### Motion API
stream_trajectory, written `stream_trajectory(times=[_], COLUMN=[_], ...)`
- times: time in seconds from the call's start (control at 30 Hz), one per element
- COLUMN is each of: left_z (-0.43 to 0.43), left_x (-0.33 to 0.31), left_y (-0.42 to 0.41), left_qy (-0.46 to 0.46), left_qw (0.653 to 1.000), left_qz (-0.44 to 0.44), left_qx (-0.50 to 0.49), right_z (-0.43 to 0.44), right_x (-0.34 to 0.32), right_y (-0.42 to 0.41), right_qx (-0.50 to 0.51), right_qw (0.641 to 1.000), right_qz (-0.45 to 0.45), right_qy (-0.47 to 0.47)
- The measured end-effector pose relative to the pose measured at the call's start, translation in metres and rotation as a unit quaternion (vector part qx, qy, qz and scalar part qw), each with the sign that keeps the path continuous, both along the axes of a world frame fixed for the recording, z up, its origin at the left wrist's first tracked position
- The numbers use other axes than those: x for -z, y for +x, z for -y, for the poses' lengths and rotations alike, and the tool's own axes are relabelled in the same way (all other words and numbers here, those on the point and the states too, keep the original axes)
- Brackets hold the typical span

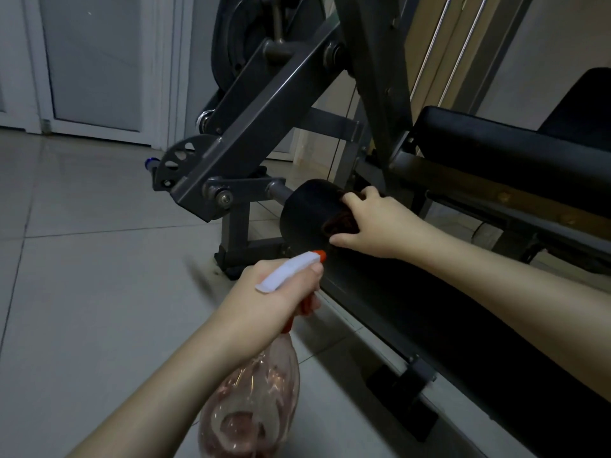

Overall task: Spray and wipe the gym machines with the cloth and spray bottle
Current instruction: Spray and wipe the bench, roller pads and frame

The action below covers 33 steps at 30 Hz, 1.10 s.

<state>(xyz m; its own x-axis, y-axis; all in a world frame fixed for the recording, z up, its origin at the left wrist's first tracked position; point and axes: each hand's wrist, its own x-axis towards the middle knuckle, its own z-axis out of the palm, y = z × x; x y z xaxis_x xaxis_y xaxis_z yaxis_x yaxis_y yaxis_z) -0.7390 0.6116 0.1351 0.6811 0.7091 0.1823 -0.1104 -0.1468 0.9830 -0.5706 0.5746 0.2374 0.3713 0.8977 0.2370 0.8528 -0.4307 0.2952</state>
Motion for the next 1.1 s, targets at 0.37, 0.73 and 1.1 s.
stream_trajectory(times=[0.37,0.73,1.1], left_z=[0.009,0.000,-0.012], left_x=[-0.014,-0.008,0.000], left_y=[-0.012,0.003,0.020], left_qy=[0.013,-0.016,-0.073], left_qw=[0.998,0.998,0.996], left_qz=[0.057,0.060,0.050], left_qx=[0.012,-0.008,-0.020], right_z=[-0.001,0.000,-0.013], right_x=[-0.022,-0.028,-0.019], right_y=[0.034,0.067,0.040], right_qx=[-0.011,0.035,-0.110], right_qw=[0.989,0.948,0.951], right_qz=[-0.151,-0.314,-0.233], right_qy=[0.007,0.041,0.171])
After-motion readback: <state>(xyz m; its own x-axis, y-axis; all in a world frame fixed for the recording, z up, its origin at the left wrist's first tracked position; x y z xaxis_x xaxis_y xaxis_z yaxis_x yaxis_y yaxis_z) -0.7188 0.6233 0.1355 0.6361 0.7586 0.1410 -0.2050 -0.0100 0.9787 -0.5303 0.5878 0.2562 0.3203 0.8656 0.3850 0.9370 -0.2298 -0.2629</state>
